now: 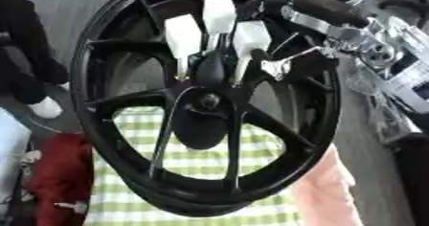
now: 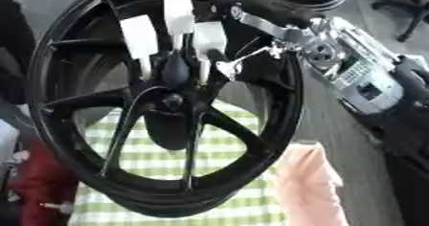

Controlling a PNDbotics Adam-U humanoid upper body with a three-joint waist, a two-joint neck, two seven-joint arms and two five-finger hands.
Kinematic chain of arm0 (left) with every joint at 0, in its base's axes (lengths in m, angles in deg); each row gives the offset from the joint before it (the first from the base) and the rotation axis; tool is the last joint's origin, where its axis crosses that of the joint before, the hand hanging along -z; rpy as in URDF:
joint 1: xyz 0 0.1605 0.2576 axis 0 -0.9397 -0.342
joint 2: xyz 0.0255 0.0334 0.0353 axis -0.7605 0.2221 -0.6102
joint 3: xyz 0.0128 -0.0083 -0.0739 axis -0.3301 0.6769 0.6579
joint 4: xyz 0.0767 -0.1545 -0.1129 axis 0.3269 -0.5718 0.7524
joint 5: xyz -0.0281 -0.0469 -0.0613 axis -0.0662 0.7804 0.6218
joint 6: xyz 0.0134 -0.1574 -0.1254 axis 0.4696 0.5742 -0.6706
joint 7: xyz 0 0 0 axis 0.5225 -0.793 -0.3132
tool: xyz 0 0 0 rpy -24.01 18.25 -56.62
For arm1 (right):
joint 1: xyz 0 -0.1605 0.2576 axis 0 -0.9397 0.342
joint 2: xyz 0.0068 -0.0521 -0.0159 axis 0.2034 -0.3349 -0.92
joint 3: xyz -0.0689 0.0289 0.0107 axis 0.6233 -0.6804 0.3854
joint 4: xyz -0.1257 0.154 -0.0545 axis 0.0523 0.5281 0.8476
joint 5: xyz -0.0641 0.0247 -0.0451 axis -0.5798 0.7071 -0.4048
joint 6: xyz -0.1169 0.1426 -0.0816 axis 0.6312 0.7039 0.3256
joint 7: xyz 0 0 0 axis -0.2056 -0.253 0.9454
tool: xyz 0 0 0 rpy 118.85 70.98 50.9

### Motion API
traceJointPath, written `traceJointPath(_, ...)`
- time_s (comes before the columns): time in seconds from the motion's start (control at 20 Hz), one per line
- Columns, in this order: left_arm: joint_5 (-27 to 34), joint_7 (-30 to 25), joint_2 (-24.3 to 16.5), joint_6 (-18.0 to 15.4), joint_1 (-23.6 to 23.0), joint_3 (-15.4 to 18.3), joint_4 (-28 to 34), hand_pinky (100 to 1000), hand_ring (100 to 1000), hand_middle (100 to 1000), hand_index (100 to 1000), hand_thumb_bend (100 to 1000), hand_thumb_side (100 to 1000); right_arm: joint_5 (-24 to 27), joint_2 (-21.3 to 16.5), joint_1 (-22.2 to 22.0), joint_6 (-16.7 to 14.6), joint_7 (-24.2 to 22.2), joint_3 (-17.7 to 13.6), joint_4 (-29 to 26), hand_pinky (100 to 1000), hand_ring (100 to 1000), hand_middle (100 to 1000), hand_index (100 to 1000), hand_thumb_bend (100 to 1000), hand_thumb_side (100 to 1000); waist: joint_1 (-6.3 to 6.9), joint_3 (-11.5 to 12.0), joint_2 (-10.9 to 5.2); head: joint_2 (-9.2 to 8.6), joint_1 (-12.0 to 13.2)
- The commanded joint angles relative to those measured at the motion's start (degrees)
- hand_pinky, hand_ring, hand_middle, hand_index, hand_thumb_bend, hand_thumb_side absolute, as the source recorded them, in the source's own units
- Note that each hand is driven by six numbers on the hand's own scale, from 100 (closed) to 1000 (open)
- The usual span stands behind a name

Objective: Pull the pin out of the wheel hub.

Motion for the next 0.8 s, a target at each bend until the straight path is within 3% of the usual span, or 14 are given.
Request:
traceJointPath(0.05,-0.1,-0.1,-0.8,0.0,0.7,0.3,0.7,603,604,785,751,188,855,-0.5,-1.8,0.6,0.0,0.1,-0.6,0.1,986,940,806,909,100,236,0.39,0.0,-0.6,-0.48,-0.2)
traceJointPath(0.8,-0.2,-0.1,-0.9,0.3,0.7,0.2,0.5,603,602,782,745,185,857,1.0,-1.8,0.4,0.2,-0.9,-0.4,-0.5,971,898,758,867,100,242,0.23,0.0,-0.43,-0.6,-0.1)
